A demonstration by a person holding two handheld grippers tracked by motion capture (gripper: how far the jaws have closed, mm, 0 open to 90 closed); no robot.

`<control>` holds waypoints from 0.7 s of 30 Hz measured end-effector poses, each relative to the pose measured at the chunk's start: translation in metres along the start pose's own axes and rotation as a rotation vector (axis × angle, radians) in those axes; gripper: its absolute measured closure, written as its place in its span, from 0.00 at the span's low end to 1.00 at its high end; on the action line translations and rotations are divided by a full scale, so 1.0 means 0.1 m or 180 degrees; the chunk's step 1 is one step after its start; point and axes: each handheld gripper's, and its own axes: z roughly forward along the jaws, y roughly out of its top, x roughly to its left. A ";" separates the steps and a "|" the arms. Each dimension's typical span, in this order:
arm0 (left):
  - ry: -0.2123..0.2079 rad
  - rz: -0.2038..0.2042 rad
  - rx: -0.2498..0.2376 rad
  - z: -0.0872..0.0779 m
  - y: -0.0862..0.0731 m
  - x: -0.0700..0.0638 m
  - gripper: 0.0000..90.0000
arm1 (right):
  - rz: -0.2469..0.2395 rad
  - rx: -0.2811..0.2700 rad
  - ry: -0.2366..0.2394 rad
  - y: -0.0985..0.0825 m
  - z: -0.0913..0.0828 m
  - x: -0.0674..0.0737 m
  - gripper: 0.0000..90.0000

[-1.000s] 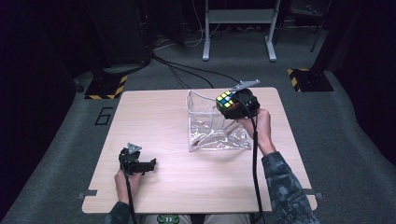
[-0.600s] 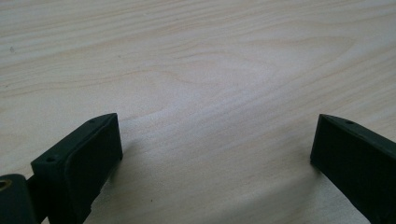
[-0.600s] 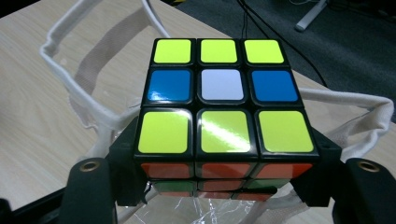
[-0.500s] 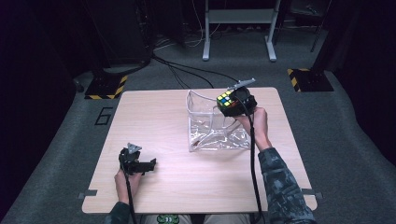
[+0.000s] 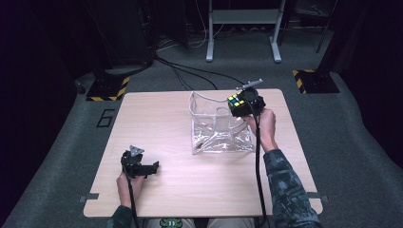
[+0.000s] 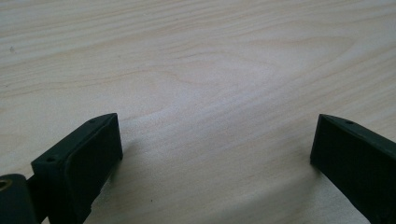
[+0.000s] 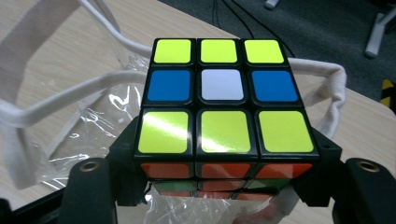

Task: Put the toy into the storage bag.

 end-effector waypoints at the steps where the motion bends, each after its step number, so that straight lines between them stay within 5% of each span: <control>1: -0.0008 0.0000 0.0006 0.00 0.00 0.00 0.02 | -0.0005 0.0009 -0.0023 0.00 0.01 0.00 0.36; 21: 0.0000 -0.0003 -0.0001 0.00 0.00 0.00 0.02 | -0.0062 0.0190 -0.0054 -0.01 0.20 0.00 0.36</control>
